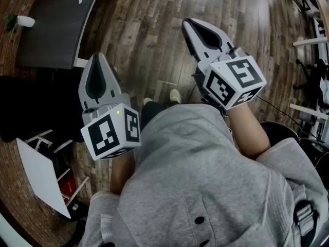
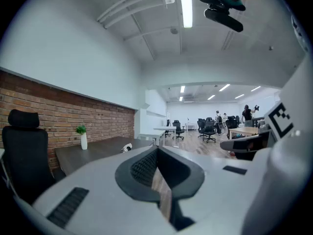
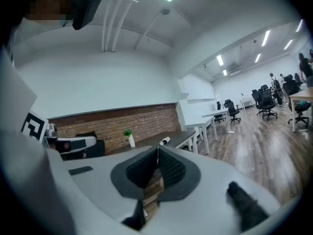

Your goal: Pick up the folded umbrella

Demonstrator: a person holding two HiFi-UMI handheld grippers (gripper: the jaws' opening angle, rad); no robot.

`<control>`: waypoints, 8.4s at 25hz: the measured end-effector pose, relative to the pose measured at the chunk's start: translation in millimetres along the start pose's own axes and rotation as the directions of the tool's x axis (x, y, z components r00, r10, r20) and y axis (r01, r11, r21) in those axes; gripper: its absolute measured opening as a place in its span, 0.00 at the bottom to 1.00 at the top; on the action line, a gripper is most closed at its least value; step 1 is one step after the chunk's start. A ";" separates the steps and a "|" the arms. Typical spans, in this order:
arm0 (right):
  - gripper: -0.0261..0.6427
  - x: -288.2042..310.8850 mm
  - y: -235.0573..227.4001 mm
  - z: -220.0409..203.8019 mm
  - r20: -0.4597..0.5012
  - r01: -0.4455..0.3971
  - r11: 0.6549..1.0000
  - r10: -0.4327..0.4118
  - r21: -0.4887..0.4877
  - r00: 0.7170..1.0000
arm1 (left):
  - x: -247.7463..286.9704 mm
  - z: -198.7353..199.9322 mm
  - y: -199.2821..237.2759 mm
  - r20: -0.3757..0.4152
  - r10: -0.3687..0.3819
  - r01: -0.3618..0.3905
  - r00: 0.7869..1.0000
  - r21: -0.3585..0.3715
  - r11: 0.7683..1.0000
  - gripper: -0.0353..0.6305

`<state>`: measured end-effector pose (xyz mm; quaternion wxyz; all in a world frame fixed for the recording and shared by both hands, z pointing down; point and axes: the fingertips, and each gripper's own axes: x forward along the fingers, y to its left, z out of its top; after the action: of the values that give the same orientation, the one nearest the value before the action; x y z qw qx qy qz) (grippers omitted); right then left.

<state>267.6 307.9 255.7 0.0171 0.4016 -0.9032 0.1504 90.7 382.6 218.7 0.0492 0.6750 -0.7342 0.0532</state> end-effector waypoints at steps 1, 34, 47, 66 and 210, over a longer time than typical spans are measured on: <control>0.08 -0.8 -0.2 0.3 0.000 0.000 1.000 0.000 0.007 1.000 | 0.4 0.1 -1.0 -0.004 -0.003 0.003 1.000 0.001 1.000 0.07; 0.08 66.7 18.5 -0.2 -0.043 -0.075 0.996 0.073 -0.052 0.996 | 42.7 -6.9 41.5 -0.042 0.038 -0.040 0.998 -0.032 0.999 0.07; 0.08 148.6 3.6 15.8 -0.071 -0.093 0.993 0.088 -0.067 0.994 | 114.5 -5.0 78.9 -0.056 0.044 -0.046 0.997 -0.046 0.998 0.07; 0.08 291.3 -6.1 13.0 -0.166 -0.098 0.994 0.090 -0.045 0.982 | 223.9 -20.5 164.0 -0.156 0.079 -0.090 0.985 -0.070 0.993 0.07; 0.08 805.1 -157.9 40.5 -0.370 -0.185 0.983 0.179 0.018 0.912 | 762.6 -206.2 313.7 -0.674 -0.080 -0.008 0.735 -0.127 0.992 0.51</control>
<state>-158.3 -383.4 380.0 0.1766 0.2801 -0.9184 0.2166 -285.7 -313.5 529.0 0.3548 0.6192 -0.6546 0.2495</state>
